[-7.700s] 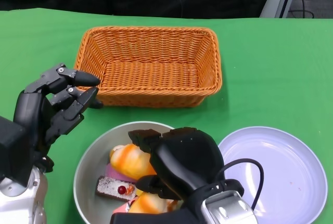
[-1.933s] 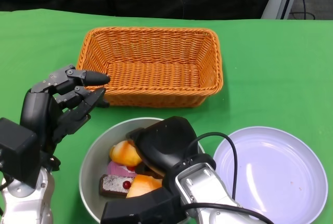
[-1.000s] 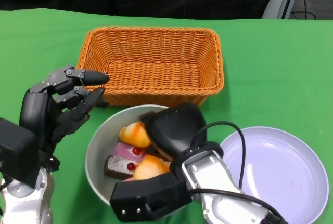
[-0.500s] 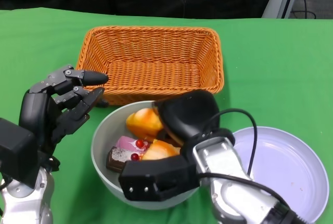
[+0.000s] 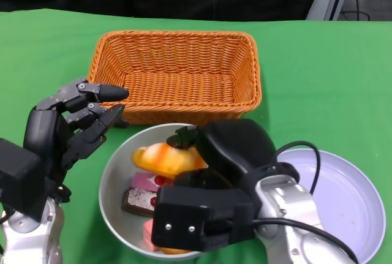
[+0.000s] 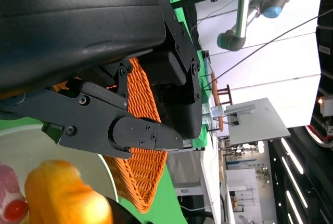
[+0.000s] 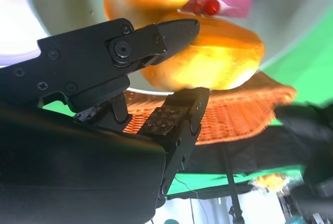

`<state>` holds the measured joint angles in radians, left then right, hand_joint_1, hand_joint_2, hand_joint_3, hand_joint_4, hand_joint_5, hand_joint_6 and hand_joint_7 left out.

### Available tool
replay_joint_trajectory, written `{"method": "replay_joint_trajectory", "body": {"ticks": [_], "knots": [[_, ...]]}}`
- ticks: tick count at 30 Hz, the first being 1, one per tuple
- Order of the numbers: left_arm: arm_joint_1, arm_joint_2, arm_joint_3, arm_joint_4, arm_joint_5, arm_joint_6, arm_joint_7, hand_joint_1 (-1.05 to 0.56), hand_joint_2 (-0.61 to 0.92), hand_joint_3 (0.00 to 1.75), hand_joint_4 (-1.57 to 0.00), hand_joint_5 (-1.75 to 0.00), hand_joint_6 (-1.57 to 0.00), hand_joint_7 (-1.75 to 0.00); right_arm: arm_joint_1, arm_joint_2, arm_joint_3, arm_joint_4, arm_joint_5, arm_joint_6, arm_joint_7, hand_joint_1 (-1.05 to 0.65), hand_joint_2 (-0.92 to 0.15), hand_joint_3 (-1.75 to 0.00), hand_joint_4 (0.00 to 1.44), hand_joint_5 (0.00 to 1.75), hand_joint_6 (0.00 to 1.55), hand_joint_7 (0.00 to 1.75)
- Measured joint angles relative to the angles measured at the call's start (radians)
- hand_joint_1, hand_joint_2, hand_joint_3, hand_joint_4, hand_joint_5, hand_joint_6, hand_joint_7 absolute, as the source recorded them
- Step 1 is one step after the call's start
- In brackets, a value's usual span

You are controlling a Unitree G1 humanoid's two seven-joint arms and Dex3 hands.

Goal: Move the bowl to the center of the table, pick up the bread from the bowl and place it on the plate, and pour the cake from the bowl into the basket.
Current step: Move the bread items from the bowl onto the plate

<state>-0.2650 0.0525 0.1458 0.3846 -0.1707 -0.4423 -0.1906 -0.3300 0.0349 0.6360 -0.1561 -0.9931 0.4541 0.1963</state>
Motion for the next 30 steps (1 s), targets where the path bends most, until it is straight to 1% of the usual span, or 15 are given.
{"method": "replay_joint_trajectory", "body": {"ticks": [3,6,8,11,13,15,16,17,18,19,22,25,27,28,30], "knots": [[0.0,0.0,0.0,0.0,0.001,0.003,0.0,-0.39,0.92,0.16,-0.77,-1.2,-0.91,-0.63,0.026,-0.002,-0.007,-0.073,0.003,0.001,0.026,-0.36,-0.92,-0.18,0.73,1.64,1.17,0.14],[0.0,0.0,0.0,0.0,0.001,0.004,0.0,-0.39,0.92,0.17,-0.77,-1.2,-0.91,-0.63,0.041,-0.005,-0.023,-0.119,0.003,0.0,0.039,-0.32,-0.92,-0.18,0.75,1.54,1.13,0.1],[0.0,0.001,0.0,0.0,0.004,0.003,0.0,-0.4,0.92,0.17,-0.77,-1.2,-0.91,-0.64,0.059,-0.016,-0.04,-0.15,0.006,-0.007,0.04,-0.31,-0.92,-0.18,0.79,1.57,1.13,0.09],[0.001,0.002,0.0,0.0,0.012,0.002,0.001,-0.4,0.92,0.17,-0.77,-1.2,-0.91,-0.64,0.083,-0.03,-0.06,-0.188,0.016,-0.016,0.04,-0.3,-0.92,-0.18,0.8,1.6,1.15,0.09],[0.0,0.001,-0.001,0.0,0.015,0.002,0.001,-0.4,0.92,0.18,-0.77,-1.2,-0.91,-0.64,0.094,-0.037,-0.073,-0.203,0.021,-0.022,0.042,-0.27,-0.92,-0.19,0.79,1.63,1.17,0.1],[0.0,0.001,-0.001,0.002,0.019,0.001,0.001,-0.4,0.92,0.19,-0.76,-1.2,-0.91,-0.65,0.128,-0.059,-0.089,-0.255,0.032,-0.038,0.044,-0.25,-0.92,-0.22,0.75,1.72,1.21,0.14],[0.0,0.001,0.0,0.003,0.019,0.0,0.001,-0.39,0.92,0.19,-0.76,-1.2,-0.91,-0.65,0.144,-0.072,-0.1,-0.279,0.035,-0.049,0.044,-0.25,-0.92,-0.22,0.73,1.73,1.11,0.4],[0.0,0.001,0.002,0.004,0.019,0.0,0.001,-0.39,0.92,0.18,-0.76,-1.2,-0.91,-0.65,0.161,-0.086,-0.115,-0.303,0.037,-0.06,0.044,-0.24,-0.92,-0.21,0.72,1.74,0.96,0.71],[0.0,0.001,0.004,0.005,0.019,0.0,0.001,-0.39,0.92,0.18,-0.76,-1.2,-0.91,-0.66,0.174,-0.097,-0.125,-0.32,0.038,-0.065,0.044,-0.24,-0.92,-0.21,0.72,1.74,0.87,0.88],[0.0,0.001,0.005,0.006,0.019,0.0,0.001,-0.39,0.92,0.18,-0.76,-1.2,-0.91,-0.66,0.19,-0.106,-0.137,-0.333,0.039,-0.074,0.043,-0.24,-0.92,-0.18,0.72,1.72,0.87,0.86],[-0.001,0.001,0.009,0.012,0.015,-0.001,0.001,-0.39,0.92,0.18,-0.76,-1.2,-0.91,-0.66,0.232,-0.132,-0.163,-0.366,0.043,-0.102,0.037,-0.24,-0.92,-0.15,0.76,1.62,0.96,0.62],[-0.001,0.001,0.008,0.02,0.028,-0.004,0.006,-0.41,0.92,0.18,-0.76,-1.2,-0.91,-0.67,0.276,-0.157,-0.195,-0.412,0.047,-0.137,0.032,-0.24,-0.92,-0.15,0.76,1.57,1.0,0.54],[-0.001,0.002,0.008,0.02,0.038,-0.005,0.01,-0.4,0.92,0.18,-0.76,-1.2,-0.91,-0.67,0.306,-0.167,-0.221,-0.442,0.054,-0.158,0.026,-0.24,-0.92,-0.15,0.76,1.61,1.02,0.56],[-0.001,0.002,0.008,0.02,0.039,-0.006,0.009,-0.4,0.92,0.18,-0.76,-1.2,-0.9,-0.67,0.32,-0.171,-0.235,-0.454,0.057,-0.168,0.021,-0.23,-0.92,-0.15,0.73,1.68,0.95,0.75],[-0.001,0.002,0.009,0.021,0.036,-0.007,0.009,-0.39,0.92,0.18,-0.75,-1.2,-0.9,-0.67,0.355,-0.177,-0.27,-0.48,0.069,-0.188,0.009,-0.22,-0.92,-0.14,0.72,1.71,0.9,0.88]]}}
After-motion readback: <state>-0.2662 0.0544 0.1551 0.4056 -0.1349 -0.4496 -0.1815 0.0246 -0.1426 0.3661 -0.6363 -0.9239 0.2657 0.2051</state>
